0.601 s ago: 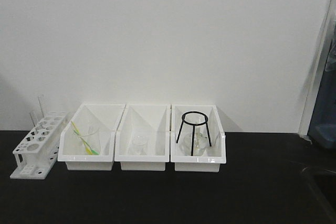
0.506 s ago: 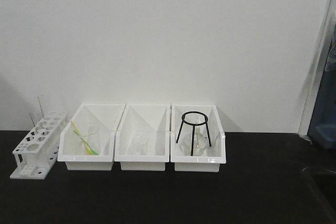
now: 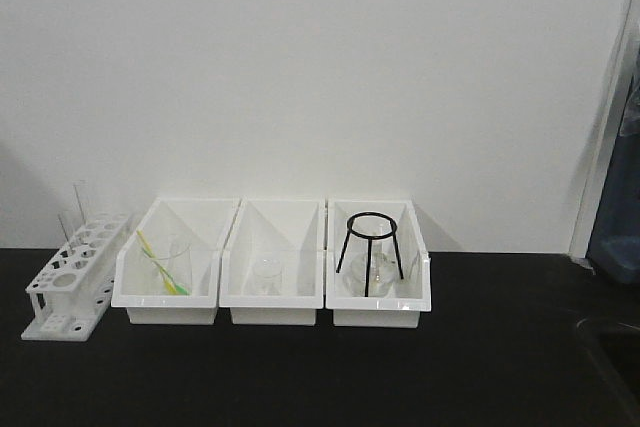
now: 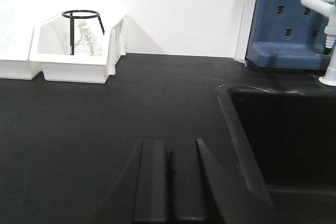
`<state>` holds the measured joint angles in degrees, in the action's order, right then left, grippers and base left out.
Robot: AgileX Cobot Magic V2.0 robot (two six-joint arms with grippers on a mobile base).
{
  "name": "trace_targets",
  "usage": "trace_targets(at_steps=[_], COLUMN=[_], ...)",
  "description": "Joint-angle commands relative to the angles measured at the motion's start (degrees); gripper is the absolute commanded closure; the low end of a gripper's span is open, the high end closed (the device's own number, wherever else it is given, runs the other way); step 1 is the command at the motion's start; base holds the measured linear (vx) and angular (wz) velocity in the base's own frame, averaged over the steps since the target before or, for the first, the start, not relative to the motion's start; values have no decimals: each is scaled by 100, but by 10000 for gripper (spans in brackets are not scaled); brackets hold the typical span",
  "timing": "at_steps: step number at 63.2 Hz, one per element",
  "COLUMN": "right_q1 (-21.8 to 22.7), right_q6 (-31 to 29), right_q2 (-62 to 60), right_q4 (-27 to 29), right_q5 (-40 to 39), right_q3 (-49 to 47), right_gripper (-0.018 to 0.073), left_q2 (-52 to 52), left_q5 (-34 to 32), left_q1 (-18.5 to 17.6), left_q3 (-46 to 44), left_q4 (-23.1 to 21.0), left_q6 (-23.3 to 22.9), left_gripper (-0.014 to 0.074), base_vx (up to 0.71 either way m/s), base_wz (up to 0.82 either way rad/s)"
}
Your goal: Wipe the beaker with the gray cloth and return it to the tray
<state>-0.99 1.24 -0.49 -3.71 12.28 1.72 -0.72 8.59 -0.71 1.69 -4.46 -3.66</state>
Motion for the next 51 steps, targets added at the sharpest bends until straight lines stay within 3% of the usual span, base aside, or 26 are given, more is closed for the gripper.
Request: trace_targets(at_steps=[1, 26, 51], right_q1=[-4, -4, -4], right_q6=[-10, -10, -10], right_q2=[-31, -31, -31], right_q4=[-32, -32, -32], right_q5=[-446, -446, -446], right_q3=[28, 28, 28], right_gripper=[570, 570, 570], left_q2=[-83, -83, -83], left_q5=[-487, -487, -487], left_q1=[-6, -6, -6], left_q3=[156, 156, 156], left_q4=[-19, -19, -19], left_q6=[-31, -31, -31], left_gripper=[603, 603, 603], base_vx=[-1, -9, -28], base_wz=[1, 2, 5])
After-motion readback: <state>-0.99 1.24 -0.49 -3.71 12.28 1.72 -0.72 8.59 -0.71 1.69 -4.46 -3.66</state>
